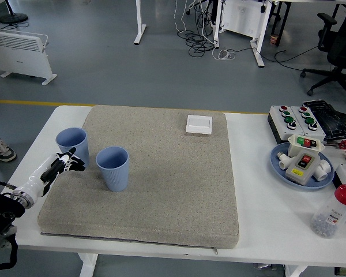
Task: Push cup pick cup insert cup
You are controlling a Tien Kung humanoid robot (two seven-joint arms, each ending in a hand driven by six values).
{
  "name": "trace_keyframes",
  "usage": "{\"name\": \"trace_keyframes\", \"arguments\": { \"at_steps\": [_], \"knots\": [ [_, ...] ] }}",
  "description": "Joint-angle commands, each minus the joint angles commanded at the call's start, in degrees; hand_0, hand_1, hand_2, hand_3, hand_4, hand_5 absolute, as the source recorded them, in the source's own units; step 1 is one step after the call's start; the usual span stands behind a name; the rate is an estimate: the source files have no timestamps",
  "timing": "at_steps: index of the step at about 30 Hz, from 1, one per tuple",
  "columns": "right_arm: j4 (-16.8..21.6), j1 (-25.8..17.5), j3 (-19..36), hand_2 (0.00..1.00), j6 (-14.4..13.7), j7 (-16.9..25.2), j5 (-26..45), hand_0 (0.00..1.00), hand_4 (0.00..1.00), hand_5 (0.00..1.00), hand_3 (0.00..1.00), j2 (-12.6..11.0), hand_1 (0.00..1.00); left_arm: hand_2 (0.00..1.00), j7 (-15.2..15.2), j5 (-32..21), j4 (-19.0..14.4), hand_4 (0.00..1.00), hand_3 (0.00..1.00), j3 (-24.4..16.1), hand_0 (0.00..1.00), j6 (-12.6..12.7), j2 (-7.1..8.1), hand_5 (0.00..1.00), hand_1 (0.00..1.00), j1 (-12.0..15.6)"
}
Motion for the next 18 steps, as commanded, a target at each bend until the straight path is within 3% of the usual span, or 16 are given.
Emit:
{"name": "trace_keyframes", "arguments": {
  "at_steps": [11,17,18],
  "knots": [
    [0.00,0.10,-0.08,0.681,0.02,-0.02,-0.01,0.745,0.180,0.548,0.579,0.06,0.694,0.479,-0.22,-1.15,2.46,0.607,0.442,1.43,0.799,-0.09,-0.55,0.998,0.579,-2.26],
    [0.00,0.11,-0.16,0.681,0.06,-0.01,0.13,0.745,0.180,0.548,0.579,-0.03,0.693,0.478,0.04,-0.79,0.30,0.606,0.443,-0.12,0.796,0.03,-0.18,0.998,0.580,-1.09],
    [0.00,0.11,-0.15,0.680,0.07,-0.01,0.15,0.745,0.180,0.548,0.579,-0.04,0.693,0.478,0.12,-0.62,-0.62,0.606,0.442,-0.63,0.743,0.08,0.08,0.998,0.578,-0.55]
  ]
}}
